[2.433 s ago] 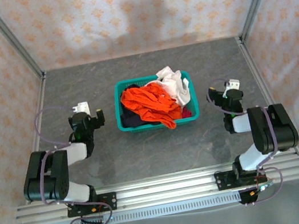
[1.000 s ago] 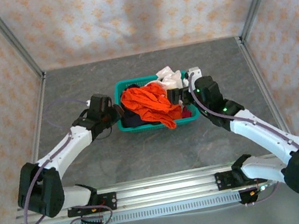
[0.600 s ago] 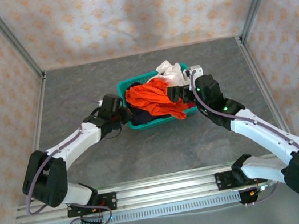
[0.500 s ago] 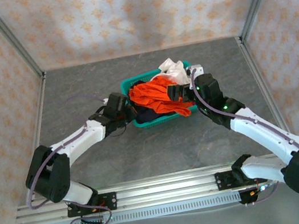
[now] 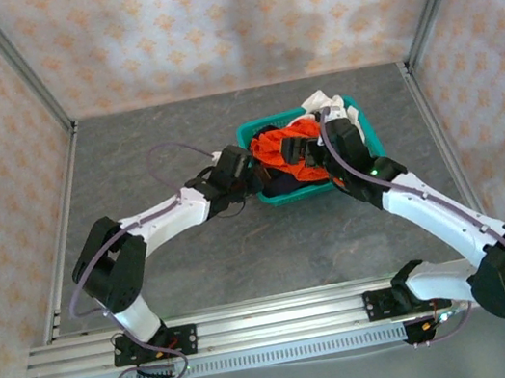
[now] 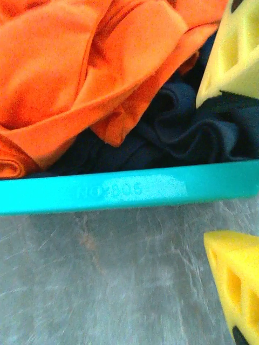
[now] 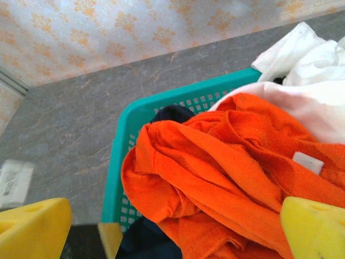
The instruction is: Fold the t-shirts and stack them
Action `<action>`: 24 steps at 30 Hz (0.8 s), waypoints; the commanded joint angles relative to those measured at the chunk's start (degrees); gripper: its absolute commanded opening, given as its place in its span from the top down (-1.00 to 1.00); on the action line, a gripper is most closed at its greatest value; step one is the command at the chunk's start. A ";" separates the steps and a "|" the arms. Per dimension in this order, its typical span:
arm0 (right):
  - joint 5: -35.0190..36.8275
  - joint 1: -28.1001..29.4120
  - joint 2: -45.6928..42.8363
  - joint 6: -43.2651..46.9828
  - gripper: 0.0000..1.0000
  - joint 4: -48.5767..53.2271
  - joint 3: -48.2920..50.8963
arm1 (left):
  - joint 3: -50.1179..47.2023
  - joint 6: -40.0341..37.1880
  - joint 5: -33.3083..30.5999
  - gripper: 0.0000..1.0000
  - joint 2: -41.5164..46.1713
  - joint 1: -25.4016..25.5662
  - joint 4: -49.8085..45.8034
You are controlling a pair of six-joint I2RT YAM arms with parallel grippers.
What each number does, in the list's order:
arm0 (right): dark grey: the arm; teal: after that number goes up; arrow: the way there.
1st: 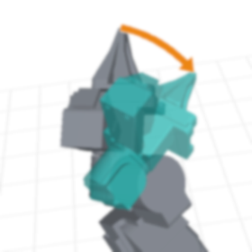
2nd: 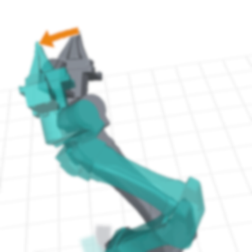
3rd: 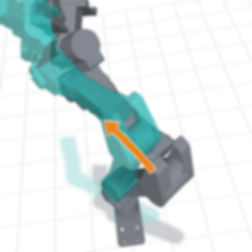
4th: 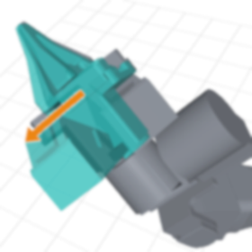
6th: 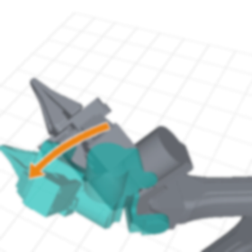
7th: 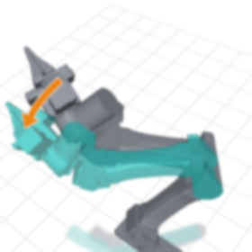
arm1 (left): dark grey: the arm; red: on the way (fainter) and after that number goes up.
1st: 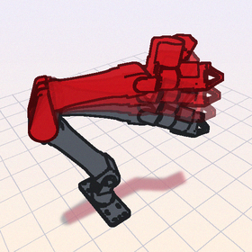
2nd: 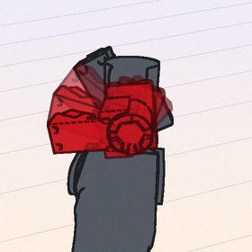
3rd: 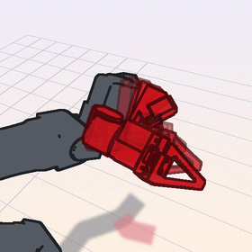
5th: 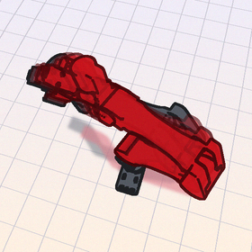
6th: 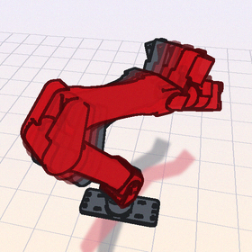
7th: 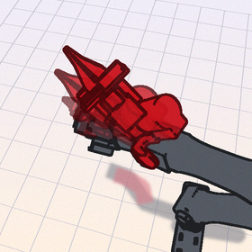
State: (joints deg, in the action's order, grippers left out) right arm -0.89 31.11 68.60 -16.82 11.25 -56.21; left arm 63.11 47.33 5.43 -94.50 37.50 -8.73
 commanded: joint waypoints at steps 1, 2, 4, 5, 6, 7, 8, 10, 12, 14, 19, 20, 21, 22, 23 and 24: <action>2.43 1.52 3.13 -1.19 -0.99 2.87 -4.56 | -4.12 -7.44 -7.22 -0.38 9.32 -0.13 -2.41; 2.84 2.12 4.42 -1.09 -0.99 3.22 -5.43 | -5.73 -9.66 -8.18 -0.42 11.80 -0.14 -2.63; 3.21 3.49 7.46 -1.03 -0.99 4.31 -7.86 | -9.89 -15.26 -10.23 -0.48 17.77 -0.12 -3.21; 3.26 3.97 8.91 -1.19 -0.99 4.84 -8.95 | -11.60 -18.28 -10.69 -0.51 20.58 -0.14 -3.61; 2.94 4.66 11.04 -1.62 -0.99 5.64 -10.78 | -13.53 -21.34 -10.88 -0.54 23.52 -0.14 -4.06; 2.86 5.42 12.76 -1.64 -0.99 6.23 -12.59 | -15.01 -24.56 -10.65 -0.63 26.74 -0.14 -4.67; 2.91 6.34 14.90 -1.48 -0.99 7.14 -14.66 | -16.07 -26.80 -10.45 -0.66 29.05 -0.14 -5.36; 3.41 8.23 19.69 -1.00 -0.99 9.65 -19.04 | -17.53 -31.53 -9.85 -0.76 33.87 -0.14 -7.13; 4.84 9.82 24.33 -0.67 -0.99 12.18 -23.29 | -18.86 -36.47 -7.72 -0.87 37.62 -0.12 -7.52; 6.13 11.09 28.74 -0.47 -0.99 14.82 -27.02 | -19.69 -40.61 -6.47 -0.99 40.69 -0.14 -8.20; 8.27 12.30 37.61 -0.39 -0.92 20.44 -34.24 | -20.50 -50.47 -4.20 -1.00 45.26 -0.14 -9.98; 8.32 12.30 38.72 -0.48 -0.85 21.06 -34.93 | -20.26 -51.68 -3.60 -1.00 45.67 -0.14 -10.55; 8.39 12.30 40.30 -0.65 -0.70 21.91 -36.02 | -20.04 -52.79 -2.83 -1.00 46.11 -0.14 -10.97; 8.33 12.30 41.58 -0.89 -0.58 22.70 -36.89 | -19.88 -53.70 -2.14 -1.00 46.50 -0.14 -11.20; 8.39 12.26 42.97 -1.10 -0.43 23.66 -38.17 | -19.78 -54.36 -1.64 -1.00 46.83 -0.14 -11.22; 8.30 12.30 44.40 -1.33 -0.33 24.86 -39.50 | -19.78 -54.98 -0.98 -1.00 47.15 -0.10 -11.06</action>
State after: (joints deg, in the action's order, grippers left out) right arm 5.06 43.55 110.32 -17.78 30.09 -91.90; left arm 43.33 -1.39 1.76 -48.45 37.45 -17.78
